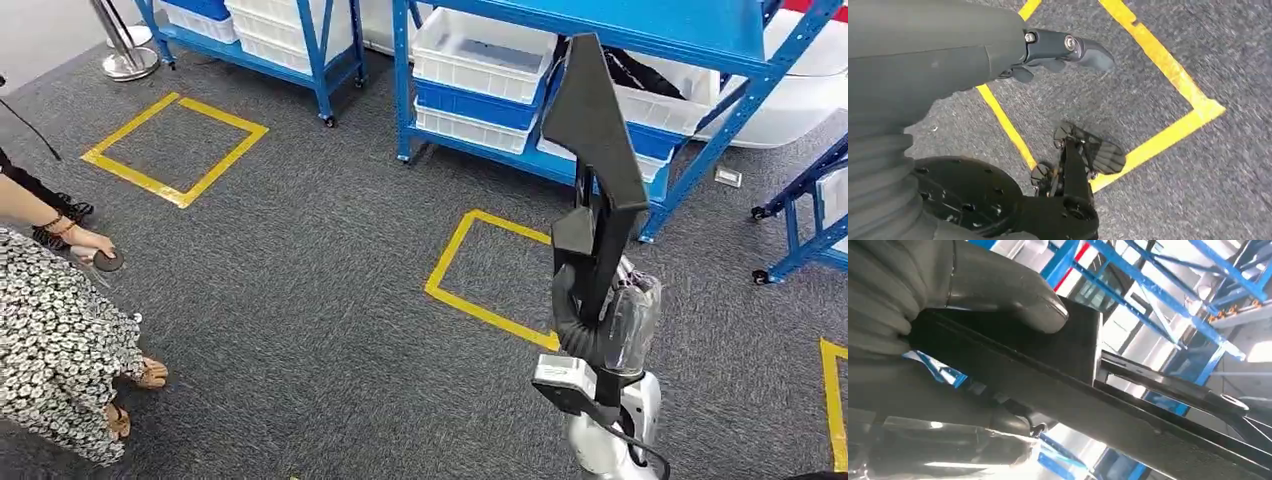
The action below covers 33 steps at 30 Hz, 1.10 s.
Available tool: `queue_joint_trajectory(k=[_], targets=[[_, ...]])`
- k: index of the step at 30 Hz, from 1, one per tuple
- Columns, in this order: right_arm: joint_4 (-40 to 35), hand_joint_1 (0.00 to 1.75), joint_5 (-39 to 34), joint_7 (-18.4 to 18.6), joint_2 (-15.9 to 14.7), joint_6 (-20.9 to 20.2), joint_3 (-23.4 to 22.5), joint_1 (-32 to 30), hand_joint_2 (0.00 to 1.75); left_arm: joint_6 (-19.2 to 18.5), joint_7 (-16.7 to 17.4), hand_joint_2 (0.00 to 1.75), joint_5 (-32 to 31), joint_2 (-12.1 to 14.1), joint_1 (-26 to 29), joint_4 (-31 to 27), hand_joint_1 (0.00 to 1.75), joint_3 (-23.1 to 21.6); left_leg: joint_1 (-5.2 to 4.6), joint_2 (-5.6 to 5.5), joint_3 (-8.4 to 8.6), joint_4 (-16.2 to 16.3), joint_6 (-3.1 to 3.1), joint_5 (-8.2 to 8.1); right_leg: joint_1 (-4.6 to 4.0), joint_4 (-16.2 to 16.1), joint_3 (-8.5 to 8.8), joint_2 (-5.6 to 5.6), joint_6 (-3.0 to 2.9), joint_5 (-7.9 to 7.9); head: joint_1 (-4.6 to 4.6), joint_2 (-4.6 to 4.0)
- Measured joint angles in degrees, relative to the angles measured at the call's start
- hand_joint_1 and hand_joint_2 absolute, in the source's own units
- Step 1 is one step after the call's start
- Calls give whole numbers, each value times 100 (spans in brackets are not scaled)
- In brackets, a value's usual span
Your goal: Take the parts from the cabinet and place them on the table.
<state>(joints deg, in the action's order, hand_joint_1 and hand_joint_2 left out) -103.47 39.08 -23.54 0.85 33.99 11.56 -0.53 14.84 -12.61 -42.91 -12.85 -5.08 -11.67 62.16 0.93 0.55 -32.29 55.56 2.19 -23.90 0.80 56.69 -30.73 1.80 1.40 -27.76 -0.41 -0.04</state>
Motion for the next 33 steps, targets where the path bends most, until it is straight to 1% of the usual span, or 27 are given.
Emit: queue_joint_trajectory(k=[1,3,4,5,6,7,8,9,10,11,13,14,15,16,18,19,20,21,23,24,25,26,29,30,31,32,33], targets=[[-26,175,-22,2,-2,4,-26,-30,175,-15,2,175,-9,-2,-8,0,0,-9,-7,-26,-14,1,37,15,4,352,-166,-86,-47,-199,0,0],[-76,175,-144,-11,-17,13,-87,-174,175,-35,-2,175,-26,-2,-7,0,0,-35,-24,-128,-48,2,54,22,15,1397,-675,-140,-95,-638,26,0],[-103,175,-210,-30,-46,13,-118,-264,175,-35,-15,175,-33,-6,0,0,0,-52,-35,-190,-59,4,58,25,14,1748,-855,-152,-72,-726,33,0],[-120,175,-267,-57,-68,15,-136,-332,175,-35,-31,175,-48,-13,10,0,0,-59,-45,-239,-61,5,62,29,13,1774,-885,-158,-37,-695,35,0],[-138,175,-326,-90,-94,15,-157,-380,175,-42,-59,175,-77,-17,18,2,0,-66,-52,-296,-60,9,60,31,11,1501,-755,-162,9,-549,37,0],[-149,175,-378,-120,-114,20,-173,-404,175,-59,-94,175,-83,-20,19,4,0,-85,-60,-344,-55,12,57,32,10,1016,-515,-176,52,-340,39,0],[-153,175,-404,-153,-142,22,-179,-410,175,-92,-138,175,-94,-26,19,7,0,-105,-69,-396,-50,16,51,36,14,358,-184,-244,78,-100,39,0],[-153,175,-420,-190,-166,26,-181,-410,175,-116,-182,175,-105,-28,15,7,0,-120,-71,-429,-54,21,42,39,25,-109,46,-394,60,28,41,0],[-153,175,-415,-216,-179,35,-184,-427,175,-135,-216,175,-109,-31,13,7,0,-131,-134,-467,-63,48,6,17,-14,-176,44,-421,-7,71,39,0],[-162,175,-382,-243,-179,66,-184,-431,175,-155,-238,175,-109,-31,14,7,0,-138,-132,-487,-72,47,-16,16,-5,-177,75,-370,-48,91,35,0],[-171,175,-221,-247,-181,127,-184,-440,175,-168,-247,175,-129,-31,35,15,0,-144,-112,-539,-91,40,-64,39,-25,-166,83,-322,-84,109,33,0],[-184,175,-142,-243,-186,158,-184,-446,175,-166,-247,175,-133,-31,41,15,0,-144,-101,-535,-116,78,-91,20,90,-192,104,-272,-137,144,35,0],[-220,175,-64,-208,-186,194,-182,-452,175,-164,-247,175,-135,-31,45,15,0,-146,-92,-353,-159,198,-125,-72,83,-194,114,-245,-146,146,33,0],[-260,175,-13,-188,-186,219,-184,-474,175,-164,-245,175,-136,-33,44,18,0,-146,-80,-199,-294,513,-162,-294,77,-194,124,-198,-239,136,-27,0],[-310,175,31,-131,-197,240,-184,-506,175,-164,-232,175,-127,-33,43,22,0,-146,-35,-106,-761,1484,-227,-768,46,-193,128,-106,-264,118,-24,2],[-310,175,31,-94,-201,238,-184,-512,175,-164,-212,175,-98,-33,44,22,0,-144,-16,-91,-983,1927,-256,-906,39,-192,127,-54,-268,113,-28,0],[-310,175,15,-72,-205,236,-184,-517,175,-164,-195,175,-79,-33,46,22,0,-142,-3,-79,-1059,2046,-269,-885,36,-191,132,-10,-273,106,-26,0],[-310,175,-4,-59,-210,234,-184,-516,175,-164,-184,175,-74,-31,48,22,0,-140,12,-72,-976,1841,-272,-716,32,-191,141,35,-274,96,-28,0],[-310,175,-57,-39,-221,201,-181,-510,175,-162,-151,175,-74,-24,46,22,0,-135,18,18,-465,857,-235,-223,30,-191,187,112,-245,64,-28,0],[-310,175,-70,-24,-227,194,-181,-506,175,-157,-133,175,-77,-22,44,22,0,-135,3,196,-174,339,-186,-34,21,-191,216,139,-217,40,-31,0],[-310,175,-70,-17,-232,194,-181,-502,175,-155,-120,175,-77,-15,34,22,0,-133,-63,336,-80,166,-150,-71,-39,-183,225,171,-181,15,-22,0],[-310,175,-74,-11,-243,192,-181,-485,175,-155,-118,175,-76,-15,32,22,0,-133,-73,232,-104,149,-114,-55,-56,-184,214,201,-150,2,7,0],[-313,175,-85,-11,-245,190,-179,-474,175,-149,-112,175,-76,-13,31,22,0,-133,-105,84,-115,100,-33,-35,-70,-220,245,351,-71,-11,-13,0],[-317,175,-85,-9,-262,190,-179,-470,175,-146,-114,175,-76,-17,29,22,0,-133,-35,36,-36,1,19,27,-58,-126,189,252,-46,-87,0,2],[-321,175,-83,-9,-282,190,-177,-467,175,-146,-114,175,-76,-17,28,24,0,-133,-41,-7,-29,-30,74,58,-48,144,88,47,-94,-242,4,0],[-321,175,-83,-9,-284,190,-175,-468,175,-146,-112,175,-76,-17,14,24,0,-133,-42,-59,-38,-30,82,62,-25,602,-137,-85,-133,-445,26,0],[-321,175,-83,-9,-301,190,-173,-471,175,-146,-112,175,-77,-17,7,24,0,-133,-42,-128,-48,-29,83,62,-12,1137,-414,-141,-150,-660,57,2]])
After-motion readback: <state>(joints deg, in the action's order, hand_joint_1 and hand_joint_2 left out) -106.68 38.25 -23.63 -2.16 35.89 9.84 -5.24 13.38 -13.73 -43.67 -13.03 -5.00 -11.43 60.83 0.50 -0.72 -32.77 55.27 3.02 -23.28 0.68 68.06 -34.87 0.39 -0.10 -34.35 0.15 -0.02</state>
